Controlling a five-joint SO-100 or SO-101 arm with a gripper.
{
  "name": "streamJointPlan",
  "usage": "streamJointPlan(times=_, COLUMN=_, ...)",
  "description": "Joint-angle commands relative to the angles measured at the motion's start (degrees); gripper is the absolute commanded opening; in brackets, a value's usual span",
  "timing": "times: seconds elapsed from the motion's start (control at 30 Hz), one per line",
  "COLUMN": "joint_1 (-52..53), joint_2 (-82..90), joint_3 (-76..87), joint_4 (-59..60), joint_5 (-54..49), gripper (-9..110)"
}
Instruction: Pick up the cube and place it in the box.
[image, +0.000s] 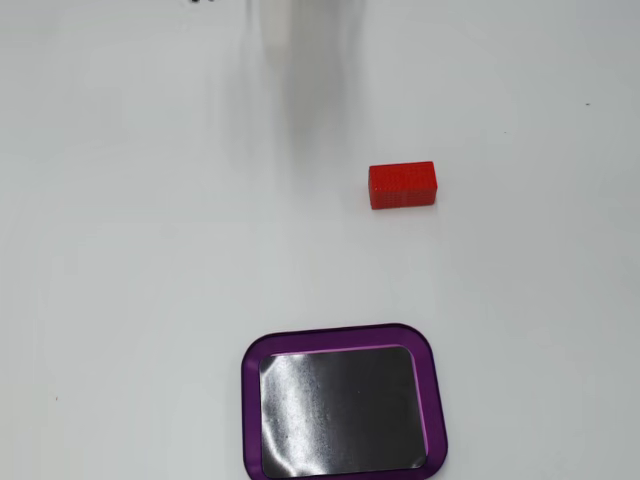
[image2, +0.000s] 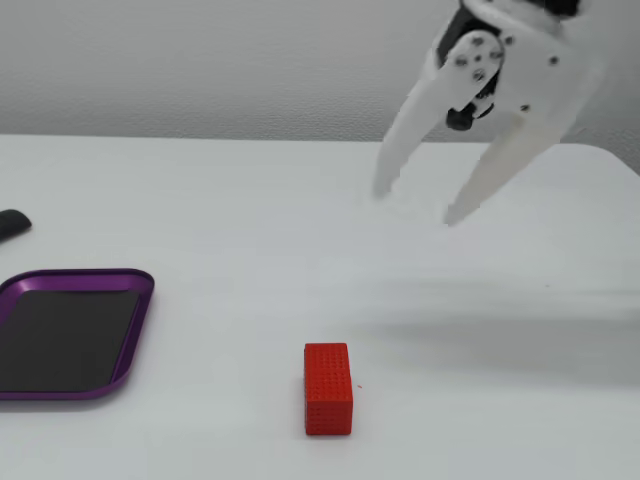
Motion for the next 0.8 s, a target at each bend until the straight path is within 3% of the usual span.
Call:
streamJointPlan(times=0.0, joint_1=-5.0, joint_2=-15.9, joint_3=-14.4, joint_4=2.7, joint_5=4.1, gripper=21)
streamJointPlan(times=0.2, joint_1=-12.0, joint_2=-32.6, joint_3=-28.3, joint_4=7.6, joint_5=10.4, gripper=25)
streamJointPlan(times=0.5, joint_1=-12.7, joint_2=-45.4, joint_3=-33.0, joint_4=6.9, joint_5=11.0, gripper=28)
streamJointPlan(times=0.77, joint_1=-12.7, joint_2=-47.4, joint_3=-32.3, joint_4=-2.8, joint_5=13.3, gripper=28)
